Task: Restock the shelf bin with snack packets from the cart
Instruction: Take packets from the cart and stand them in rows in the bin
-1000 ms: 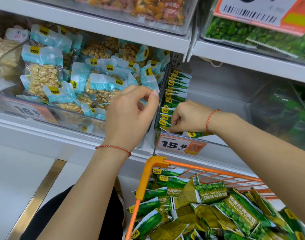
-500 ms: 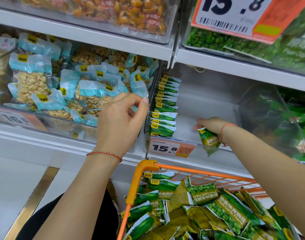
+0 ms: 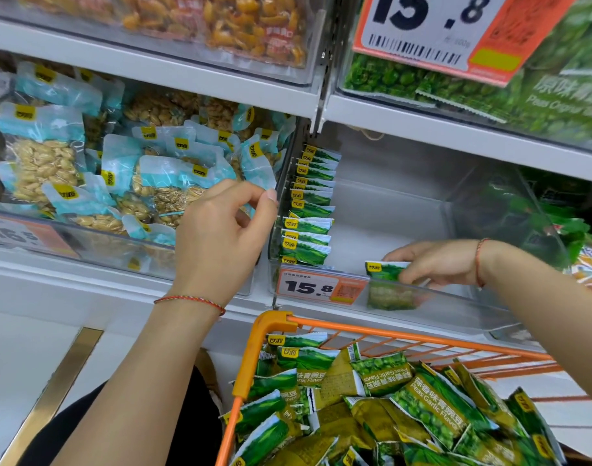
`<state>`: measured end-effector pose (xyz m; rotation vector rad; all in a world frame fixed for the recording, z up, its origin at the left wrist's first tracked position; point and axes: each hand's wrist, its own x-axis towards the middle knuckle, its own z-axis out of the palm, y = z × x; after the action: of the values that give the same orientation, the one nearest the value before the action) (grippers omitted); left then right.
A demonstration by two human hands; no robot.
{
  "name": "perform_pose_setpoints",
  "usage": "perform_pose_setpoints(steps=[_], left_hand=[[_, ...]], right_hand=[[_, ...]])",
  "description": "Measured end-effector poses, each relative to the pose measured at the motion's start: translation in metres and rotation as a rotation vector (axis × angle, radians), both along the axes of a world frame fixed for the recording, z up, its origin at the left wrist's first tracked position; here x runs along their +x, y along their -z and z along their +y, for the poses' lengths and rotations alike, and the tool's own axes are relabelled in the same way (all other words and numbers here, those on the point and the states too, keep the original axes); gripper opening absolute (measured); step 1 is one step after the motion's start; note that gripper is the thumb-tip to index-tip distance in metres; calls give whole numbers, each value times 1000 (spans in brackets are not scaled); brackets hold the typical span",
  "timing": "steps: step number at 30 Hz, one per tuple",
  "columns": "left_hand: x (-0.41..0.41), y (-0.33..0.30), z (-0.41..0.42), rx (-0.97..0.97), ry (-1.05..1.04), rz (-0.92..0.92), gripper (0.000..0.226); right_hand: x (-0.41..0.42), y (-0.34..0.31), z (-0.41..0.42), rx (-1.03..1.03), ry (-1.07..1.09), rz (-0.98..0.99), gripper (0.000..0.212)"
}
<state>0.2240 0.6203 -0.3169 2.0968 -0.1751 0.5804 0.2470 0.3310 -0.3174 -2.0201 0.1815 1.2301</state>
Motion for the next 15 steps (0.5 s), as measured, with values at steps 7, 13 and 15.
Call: perform_pose_setpoints(steps=[7,13,15], left_hand=[[-2,0,0,30,-3,-2,29],[-2,-1,3,25,0,-1,32],[-2,-1,3,30,2,-8,32]], right_hand=[[-8,4,30,115,-45,-85,23],[-16,-2,39,210,150,-10,38],[-18,-1,44,77,70,-80,44]])
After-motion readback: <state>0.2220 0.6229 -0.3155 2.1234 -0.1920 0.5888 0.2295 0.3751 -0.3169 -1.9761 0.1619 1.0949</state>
